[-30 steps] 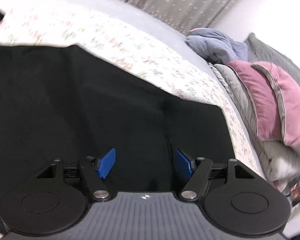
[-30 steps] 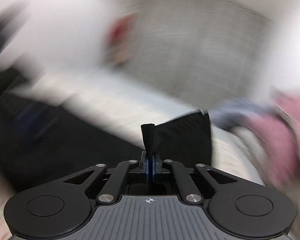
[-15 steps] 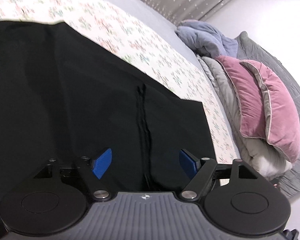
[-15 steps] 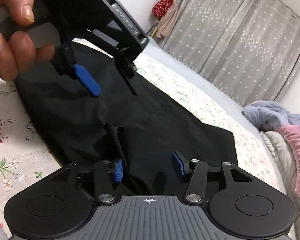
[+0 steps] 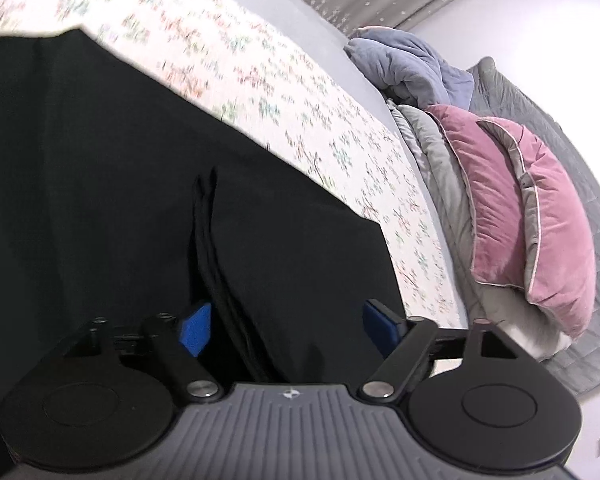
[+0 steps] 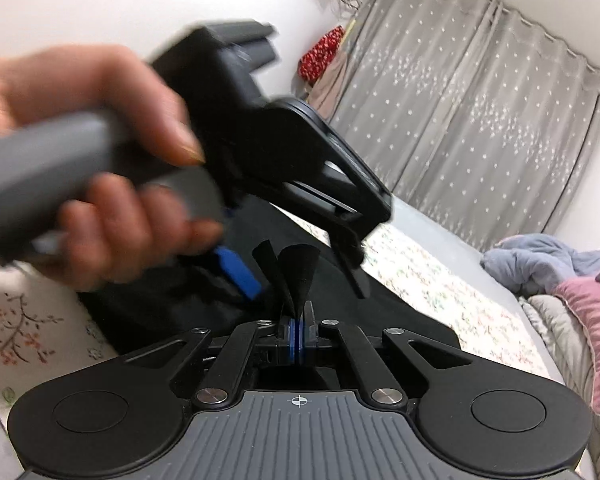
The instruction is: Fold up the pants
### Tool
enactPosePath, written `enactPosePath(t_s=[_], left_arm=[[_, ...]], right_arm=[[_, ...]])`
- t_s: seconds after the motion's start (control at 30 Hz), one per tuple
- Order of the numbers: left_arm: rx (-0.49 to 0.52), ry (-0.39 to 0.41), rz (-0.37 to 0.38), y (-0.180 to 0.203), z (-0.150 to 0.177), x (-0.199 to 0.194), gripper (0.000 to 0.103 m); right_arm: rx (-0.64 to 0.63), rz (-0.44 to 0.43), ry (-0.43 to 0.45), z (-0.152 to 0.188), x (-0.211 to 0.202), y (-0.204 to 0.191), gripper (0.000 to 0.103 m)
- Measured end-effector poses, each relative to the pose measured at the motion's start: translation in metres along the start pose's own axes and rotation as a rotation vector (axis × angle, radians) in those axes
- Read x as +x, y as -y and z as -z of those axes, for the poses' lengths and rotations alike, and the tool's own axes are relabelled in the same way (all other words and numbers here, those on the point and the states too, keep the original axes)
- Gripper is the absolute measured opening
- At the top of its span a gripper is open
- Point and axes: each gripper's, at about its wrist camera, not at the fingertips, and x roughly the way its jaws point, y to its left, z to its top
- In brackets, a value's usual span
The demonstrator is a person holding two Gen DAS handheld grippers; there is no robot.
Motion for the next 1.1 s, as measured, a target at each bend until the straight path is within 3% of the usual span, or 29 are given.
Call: enactPosePath(t_s=[0.03, 0.07, 0.1, 0.13, 0.37, 0.63, 0.83, 1.1], left_arm=[[0.015, 0.000, -0.007, 0.000, -0.003, 0.002, 0.075], [0.035, -0.001, -0.014, 0.001, -0.006, 0.004, 0.055], [0.062, 0.000, -0.026, 0.002, -0.008, 0.004, 0.041], [0.089, 0.005, -0.048, 0.004, -0.010, 0.004, 0.018], [0.262, 0.085, -0.080, 0.016, -0.017, -0.032, 0.017], [0.347, 0.141, -0.130, -0.005, -0.037, -0.078, 0.017], [0.337, 0.215, -0.118, -0.040, -0.058, -0.123, 0.017], [0.254, 0.332, -0.182, -0.102, -0.082, -0.191, 0.017]], right_arm=[[-0.003, 0.000, 0.004, -0.001, -0.001, -0.002, 0.000], [-0.008, 0.003, 0.011, 0.000, -0.003, -0.002, 0.000], [-0.015, 0.007, 0.017, -0.001, -0.005, -0.003, 0.000], [-0.020, 0.008, 0.021, 0.000, -0.005, -0.003, 0.000], [0.013, 0.006, 0.039, -0.007, -0.002, -0.004, 0.000], [0.104, -0.029, 0.078, -0.037, 0.002, -0.015, 0.000], [0.217, -0.076, 0.097, -0.063, 0.017, -0.036, 0.000], [0.325, -0.215, 0.123, -0.110, 0.051, -0.086, 0.000]])
